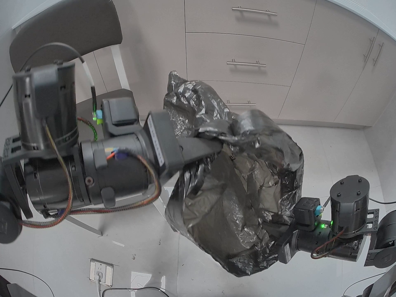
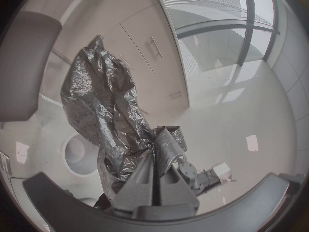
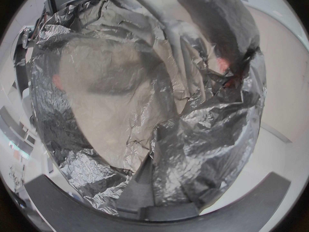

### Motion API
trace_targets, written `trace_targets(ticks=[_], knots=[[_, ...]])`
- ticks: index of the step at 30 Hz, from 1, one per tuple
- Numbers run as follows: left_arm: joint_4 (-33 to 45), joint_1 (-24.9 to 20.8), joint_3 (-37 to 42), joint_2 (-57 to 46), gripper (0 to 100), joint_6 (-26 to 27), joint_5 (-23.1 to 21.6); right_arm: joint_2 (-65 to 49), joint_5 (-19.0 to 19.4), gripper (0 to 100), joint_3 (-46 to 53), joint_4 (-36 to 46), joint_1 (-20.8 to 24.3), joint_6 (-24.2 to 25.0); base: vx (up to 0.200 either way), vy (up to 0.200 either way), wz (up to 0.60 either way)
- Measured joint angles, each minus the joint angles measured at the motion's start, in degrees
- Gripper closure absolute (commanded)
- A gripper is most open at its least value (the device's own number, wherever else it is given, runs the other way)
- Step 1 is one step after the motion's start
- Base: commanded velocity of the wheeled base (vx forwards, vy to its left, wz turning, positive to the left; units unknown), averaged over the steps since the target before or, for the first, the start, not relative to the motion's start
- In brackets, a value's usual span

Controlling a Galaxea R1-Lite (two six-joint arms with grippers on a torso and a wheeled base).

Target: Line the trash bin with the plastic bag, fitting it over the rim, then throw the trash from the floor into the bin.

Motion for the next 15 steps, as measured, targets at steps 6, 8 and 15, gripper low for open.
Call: trace_targets(ticks=[6, 8, 15], knots=[[-8.4, 2.5, 9.2, 0.6, 100, 0.0, -10.4, -3.9, 8.5, 100, -2.5, 17.1, -0.4, -1.6, 0.000, 0.000, 0.00], [-9.8, 2.9, 10.9, 1.5, 100, 0.0, -12.0, -4.7, 11.3, 100, -3.4, 20.7, -0.4, -2.1, 0.000, 0.000, 0.00], [-14.8, 0.4, 13.8, 7.2, 100, 0.0, -13.8, -6.3, 14.2, 100, -5.1, 25.7, 0.6, -5.2, 0.000, 0.000, 0.00]])
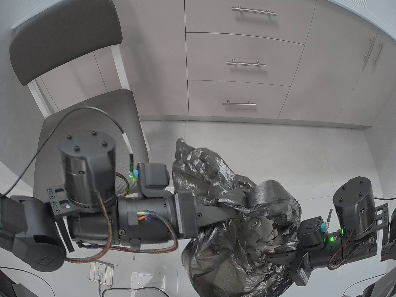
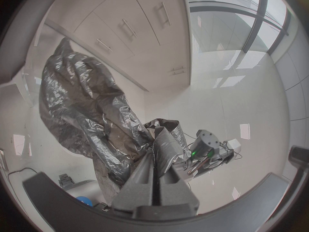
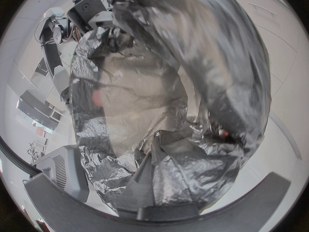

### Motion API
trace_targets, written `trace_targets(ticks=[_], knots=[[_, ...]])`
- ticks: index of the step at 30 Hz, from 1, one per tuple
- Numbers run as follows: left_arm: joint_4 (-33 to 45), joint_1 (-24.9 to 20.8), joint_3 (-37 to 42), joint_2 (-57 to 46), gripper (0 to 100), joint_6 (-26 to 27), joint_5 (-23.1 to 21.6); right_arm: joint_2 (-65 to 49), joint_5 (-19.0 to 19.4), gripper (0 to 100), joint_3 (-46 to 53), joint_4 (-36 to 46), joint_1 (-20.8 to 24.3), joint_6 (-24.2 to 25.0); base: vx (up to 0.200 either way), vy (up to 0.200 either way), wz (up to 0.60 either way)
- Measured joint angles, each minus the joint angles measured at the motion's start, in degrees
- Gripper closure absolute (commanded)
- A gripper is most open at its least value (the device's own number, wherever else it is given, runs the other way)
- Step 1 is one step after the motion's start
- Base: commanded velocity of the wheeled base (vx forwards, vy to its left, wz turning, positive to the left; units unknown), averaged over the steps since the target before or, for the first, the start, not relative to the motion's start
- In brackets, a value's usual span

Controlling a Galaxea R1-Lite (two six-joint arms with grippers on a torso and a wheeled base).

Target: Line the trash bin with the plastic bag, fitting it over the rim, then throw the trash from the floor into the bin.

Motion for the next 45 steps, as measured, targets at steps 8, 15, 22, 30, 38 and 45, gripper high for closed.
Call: trace_targets(ticks=[8, 15, 22, 30, 38, 45], knots=[[-2.8, -2.6, 0.7, 5.1, 100, 0.0, -0.2, 0.3, 0.2, 100, -0.3, 1.8, 0.5, -1.1, 0.000, 0.000, 0.00], [-7.5, -4.0, 0.2, 9.4, 100, -0.1, -0.2, 2.6, 0.1, 100, -0.1, 1.5, -0.4, -2.2, 0.000, 0.000, 0.00], [-12.4, -5.5, 0.0, 13.8, 100, -0.2, -0.2, 3.0, -0.2, 100, 0.1, 1.7, -3.1, -6.4, 0.000, 0.000, 0.00], [-14.1, -7.0, -0.2, 18.4, 100, -0.9, -0.1, 2.5, -0.7, 100, -0.2, 6.2, -7.1, -9.9, 0.000, 0.000, 0.00], [-14.2, -8.1, -0.9, 20.2, 100, -2.5, -0.2, 0.2, -3.2, 100, -4.4, 18.4, -7.6, -10.6, 0.000, 0.000, 0.00], [-14.3, -8.6, -1.9, 22.4, 100, -2.7, -0.2, 0.6, -3.6, 100, -5.4, 17.7, -8.8, -10.6, 0.000, 0.000, 0.00]])
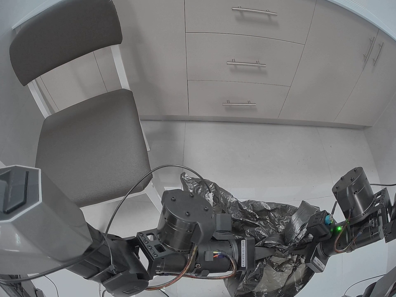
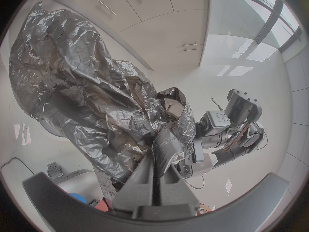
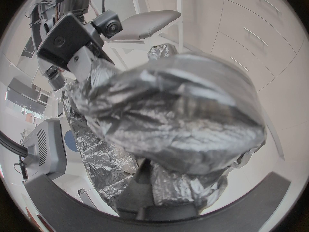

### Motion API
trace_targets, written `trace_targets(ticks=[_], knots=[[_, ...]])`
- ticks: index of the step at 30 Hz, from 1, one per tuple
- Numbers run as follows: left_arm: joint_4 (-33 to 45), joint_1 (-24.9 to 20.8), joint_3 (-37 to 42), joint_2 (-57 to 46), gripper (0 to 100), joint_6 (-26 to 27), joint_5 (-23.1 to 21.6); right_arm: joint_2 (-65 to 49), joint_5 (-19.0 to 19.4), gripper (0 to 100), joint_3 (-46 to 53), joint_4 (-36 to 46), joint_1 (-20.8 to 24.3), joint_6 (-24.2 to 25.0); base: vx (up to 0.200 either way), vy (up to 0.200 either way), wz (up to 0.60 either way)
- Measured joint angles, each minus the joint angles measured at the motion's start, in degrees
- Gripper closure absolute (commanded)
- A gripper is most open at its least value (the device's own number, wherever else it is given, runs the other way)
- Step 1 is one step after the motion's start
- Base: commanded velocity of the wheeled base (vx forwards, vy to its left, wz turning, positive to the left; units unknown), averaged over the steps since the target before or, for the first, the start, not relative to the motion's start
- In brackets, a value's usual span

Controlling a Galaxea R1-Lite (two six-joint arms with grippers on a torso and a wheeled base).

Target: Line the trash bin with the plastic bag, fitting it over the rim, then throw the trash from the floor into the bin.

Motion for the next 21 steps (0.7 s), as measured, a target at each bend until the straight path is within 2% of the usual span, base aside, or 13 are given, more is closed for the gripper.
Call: trace_targets(ticks=[11, 21], knots=[[0.0, 2.0, -1.8, 4.5, 100, 0.0, 0.1, 6.1, 0.4, 100, 0.4, -6.3, -2.7, 0.2, 0.000, 0.000, 0.00], [0.0, 4.0, -3.3, 7.5, 100, 0.0, 0.1, 15.5, 0.6, 100, 2.0, -20.4, -6.1, 0.3, 0.000, 0.000, 0.00]])
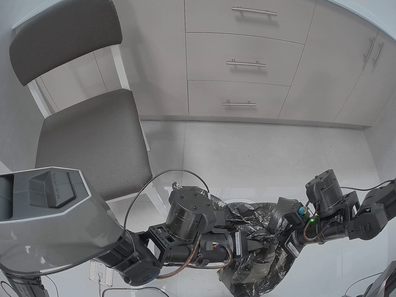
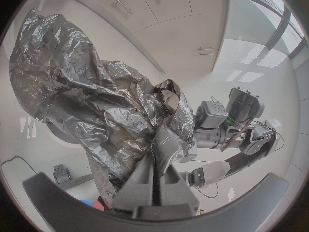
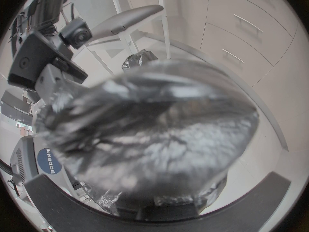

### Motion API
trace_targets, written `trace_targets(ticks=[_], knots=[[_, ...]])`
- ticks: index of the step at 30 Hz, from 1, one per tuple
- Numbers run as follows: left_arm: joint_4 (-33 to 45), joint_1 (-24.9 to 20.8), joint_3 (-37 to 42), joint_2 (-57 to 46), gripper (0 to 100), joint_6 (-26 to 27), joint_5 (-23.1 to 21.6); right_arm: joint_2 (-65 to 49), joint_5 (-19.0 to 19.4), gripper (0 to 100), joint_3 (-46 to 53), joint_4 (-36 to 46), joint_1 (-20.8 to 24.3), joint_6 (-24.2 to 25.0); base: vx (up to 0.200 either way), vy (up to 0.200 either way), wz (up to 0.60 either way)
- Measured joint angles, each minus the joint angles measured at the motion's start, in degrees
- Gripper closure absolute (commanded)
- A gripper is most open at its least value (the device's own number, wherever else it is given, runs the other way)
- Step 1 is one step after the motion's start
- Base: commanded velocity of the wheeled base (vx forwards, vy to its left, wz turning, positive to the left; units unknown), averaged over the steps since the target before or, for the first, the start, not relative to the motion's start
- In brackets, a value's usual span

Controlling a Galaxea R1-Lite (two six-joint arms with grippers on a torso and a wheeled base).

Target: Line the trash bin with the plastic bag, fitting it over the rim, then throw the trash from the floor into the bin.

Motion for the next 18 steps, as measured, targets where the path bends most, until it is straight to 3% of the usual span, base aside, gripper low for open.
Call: trace_targets(ticks=[6, 18], knots=[[0.0, 0.6, -0.2, 0.9, 100, 0.0, 0.0, 5.5, 0.0, 100, 0.9, -4.1, -1.1, 0.0, 0.000, 0.000, 0.00], [0.0, 0.9, -0.1, 2.0, 100, 0.0, 0.3, 10.3, -0.2, 100, 1.0, -4.7, -2.4, 0.0, 0.000, 0.000, 0.00]])
